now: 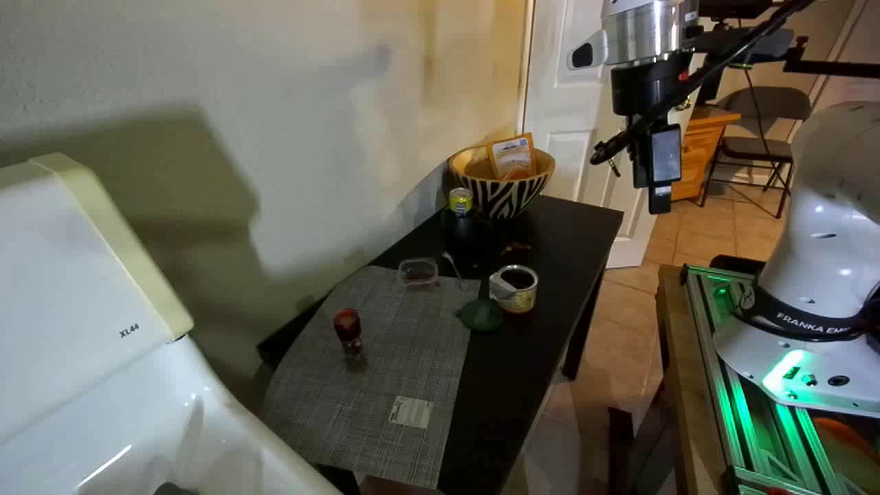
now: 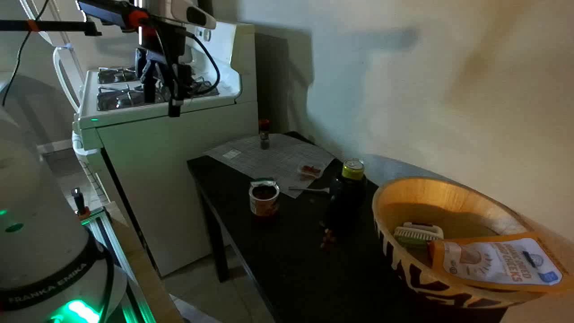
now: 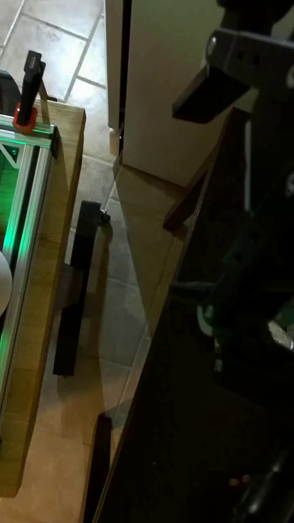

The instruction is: Remove the brush from the bowl

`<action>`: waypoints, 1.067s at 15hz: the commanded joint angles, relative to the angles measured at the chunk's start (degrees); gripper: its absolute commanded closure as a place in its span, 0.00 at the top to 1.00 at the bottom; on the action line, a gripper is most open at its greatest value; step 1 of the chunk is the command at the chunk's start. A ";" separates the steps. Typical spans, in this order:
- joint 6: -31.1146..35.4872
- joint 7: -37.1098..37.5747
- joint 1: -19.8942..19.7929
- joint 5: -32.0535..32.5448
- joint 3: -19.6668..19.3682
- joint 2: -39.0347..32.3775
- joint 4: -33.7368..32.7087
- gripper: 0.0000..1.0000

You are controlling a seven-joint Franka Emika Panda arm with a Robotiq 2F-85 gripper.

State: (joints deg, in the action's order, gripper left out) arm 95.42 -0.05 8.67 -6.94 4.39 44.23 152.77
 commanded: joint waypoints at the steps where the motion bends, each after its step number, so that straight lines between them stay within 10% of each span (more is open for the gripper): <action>1: -0.12 -0.30 -0.53 -0.23 0.42 -0.01 -0.08 1.00; 8: 14.45 0.74 -15.17 8.01 -9.85 -5.11 -5.40 1.00; 16: 30.57 5.76 -24.23 4.91 -21.28 -28.36 -24.08 1.00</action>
State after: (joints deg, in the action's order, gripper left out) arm 123.57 1.91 -14.04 -0.11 -15.68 27.15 137.60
